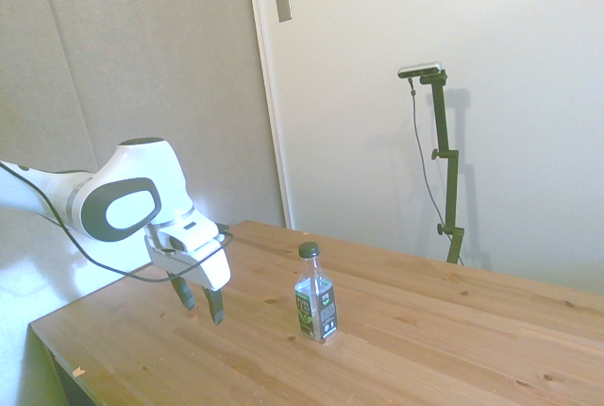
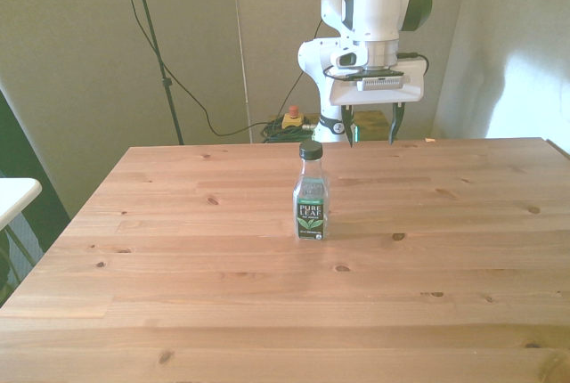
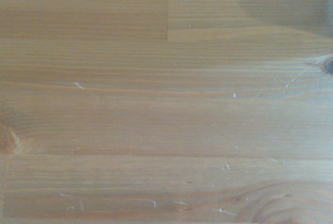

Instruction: Knock down the bottle

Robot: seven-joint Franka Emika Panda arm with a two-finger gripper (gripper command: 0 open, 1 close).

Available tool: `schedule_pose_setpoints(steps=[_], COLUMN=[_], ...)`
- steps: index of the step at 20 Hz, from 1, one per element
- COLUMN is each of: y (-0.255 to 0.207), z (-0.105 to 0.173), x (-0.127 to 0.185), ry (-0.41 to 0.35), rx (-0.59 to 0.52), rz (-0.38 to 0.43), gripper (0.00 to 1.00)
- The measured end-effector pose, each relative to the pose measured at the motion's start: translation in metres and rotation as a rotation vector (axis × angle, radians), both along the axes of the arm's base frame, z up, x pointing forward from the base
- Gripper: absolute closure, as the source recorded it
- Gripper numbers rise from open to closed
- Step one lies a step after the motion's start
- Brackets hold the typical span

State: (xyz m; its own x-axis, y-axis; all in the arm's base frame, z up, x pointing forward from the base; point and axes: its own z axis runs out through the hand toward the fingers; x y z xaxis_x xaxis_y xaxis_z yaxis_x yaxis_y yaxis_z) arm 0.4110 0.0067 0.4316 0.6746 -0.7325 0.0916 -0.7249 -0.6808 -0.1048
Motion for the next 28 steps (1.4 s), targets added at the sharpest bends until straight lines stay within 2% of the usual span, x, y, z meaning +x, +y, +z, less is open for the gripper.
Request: schedule_pose_setpoints(steps=[1, 7, 16, 21, 24, 28], y=[0.0, -0.022, -0.091, -0.116, -0.121, -0.121], z=[0.0, 0.015, 0.059, 0.058, 0.052, 0.062], x=[0.0, 0.011, 0.042, 0.07, 0.088, 0.103], ry=[0.0, -0.014, -0.059, -0.076, -0.073, -0.089], rx=[0.0, -0.008, -0.033, -0.045, -0.045, -0.045], rz=[0.0, -0.036, -0.17, -0.233, -0.248, -0.258], gripper=[1.0, 1.0, 1.0, 1.0, 1.0, 1.0])
